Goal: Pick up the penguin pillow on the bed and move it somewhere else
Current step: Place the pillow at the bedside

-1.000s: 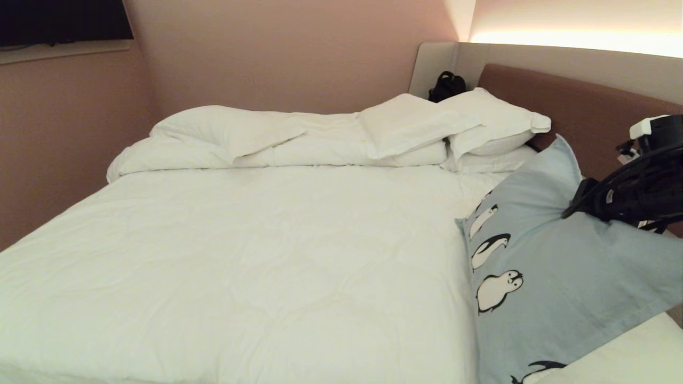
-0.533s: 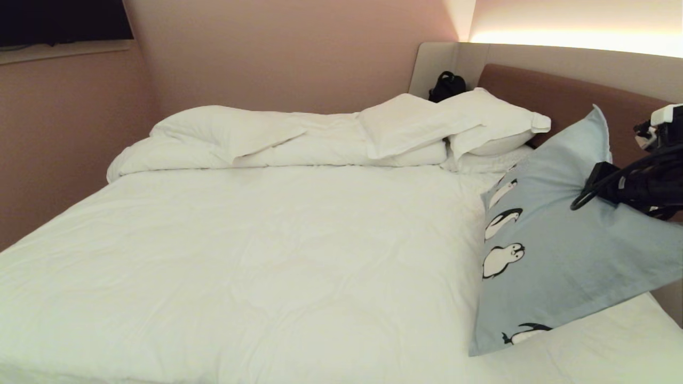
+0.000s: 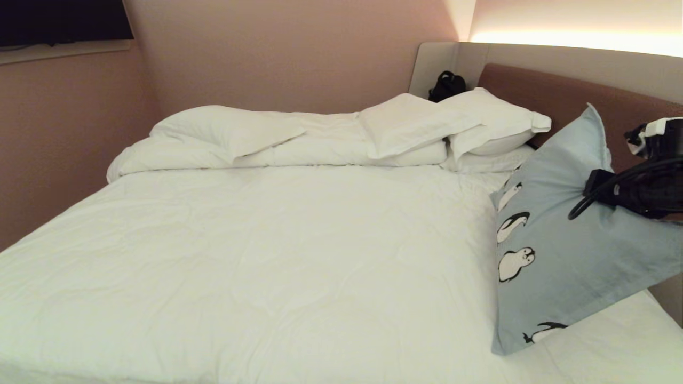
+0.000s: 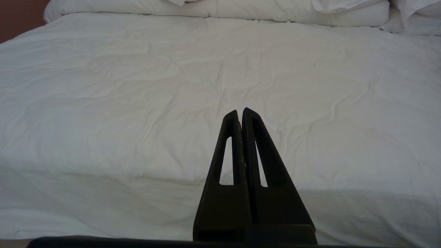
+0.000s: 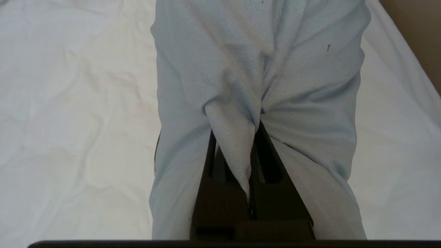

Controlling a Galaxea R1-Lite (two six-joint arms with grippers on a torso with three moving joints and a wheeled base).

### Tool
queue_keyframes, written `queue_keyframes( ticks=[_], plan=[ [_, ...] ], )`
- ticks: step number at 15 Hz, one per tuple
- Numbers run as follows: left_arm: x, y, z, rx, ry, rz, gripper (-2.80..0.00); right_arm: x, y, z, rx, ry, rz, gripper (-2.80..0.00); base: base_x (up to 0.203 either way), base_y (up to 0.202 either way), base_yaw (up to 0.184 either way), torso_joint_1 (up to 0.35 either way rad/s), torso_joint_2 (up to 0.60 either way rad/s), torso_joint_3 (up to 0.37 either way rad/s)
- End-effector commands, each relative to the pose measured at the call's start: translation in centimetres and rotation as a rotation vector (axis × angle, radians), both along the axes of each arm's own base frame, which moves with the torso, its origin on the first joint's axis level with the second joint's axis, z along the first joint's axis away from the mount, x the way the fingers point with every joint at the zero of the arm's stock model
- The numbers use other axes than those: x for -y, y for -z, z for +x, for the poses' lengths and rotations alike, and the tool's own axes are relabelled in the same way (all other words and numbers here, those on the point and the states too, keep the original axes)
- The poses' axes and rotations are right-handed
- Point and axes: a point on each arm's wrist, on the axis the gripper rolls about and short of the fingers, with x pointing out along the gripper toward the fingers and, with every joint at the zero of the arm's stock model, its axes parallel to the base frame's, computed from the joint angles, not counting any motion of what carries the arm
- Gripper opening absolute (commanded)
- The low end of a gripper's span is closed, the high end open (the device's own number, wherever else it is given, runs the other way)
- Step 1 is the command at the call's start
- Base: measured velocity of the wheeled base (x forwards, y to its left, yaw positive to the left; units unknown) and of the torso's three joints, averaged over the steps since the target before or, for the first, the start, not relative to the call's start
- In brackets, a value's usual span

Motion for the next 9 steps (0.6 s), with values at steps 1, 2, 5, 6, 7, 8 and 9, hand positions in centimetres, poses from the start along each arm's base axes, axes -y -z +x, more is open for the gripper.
queue_keyframes(
  ticks=[1,2,5,6,7,8,9],
  plan=[
    [0.0,0.0,0.0,0.001,-0.001,-0.001,-2.80,0.6,-0.2,0.6,0.052,-0.052,-0.037,-2.80,0.000,0.000,0.000,0.000,0.00,0.000],
    [0.0,0.0,0.0,0.001,-0.001,-0.001,-2.80,0.7,-0.4,0.5,0.058,-0.076,-0.038,-2.80,0.000,0.000,0.000,0.000,0.00,0.000],
    [0.0,0.0,0.0,0.001,-0.001,-0.001,-2.80,2.0,-0.8,0.1,0.069,-0.154,-0.065,-2.80,0.000,0.000,0.000,0.000,0.00,0.000],
    [0.0,0.0,0.0,0.001,-0.001,-0.001,-2.80,2.5,-0.7,-0.1,0.064,-0.162,-0.083,-2.80,0.000,0.000,0.000,0.000,0.00,0.000],
    [0.0,0.0,0.0,0.001,-0.001,-0.001,-2.80,2.9,-0.5,-0.2,0.052,-0.166,-0.093,-2.80,0.000,0.000,0.000,0.000,0.00,0.000],
    [0.0,0.0,0.0,0.001,-0.001,-0.001,-2.80,3.2,-0.5,-0.4,0.041,-0.175,-0.096,-2.80,0.000,0.000,0.000,0.000,0.00,0.000],
    [0.0,0.0,0.0,0.001,-0.001,-0.001,-2.80,3.4,-0.5,-0.7,0.032,-0.196,-0.095,-2.80,0.000,0.000,0.000,0.000,0.00,0.000]
  ],
)
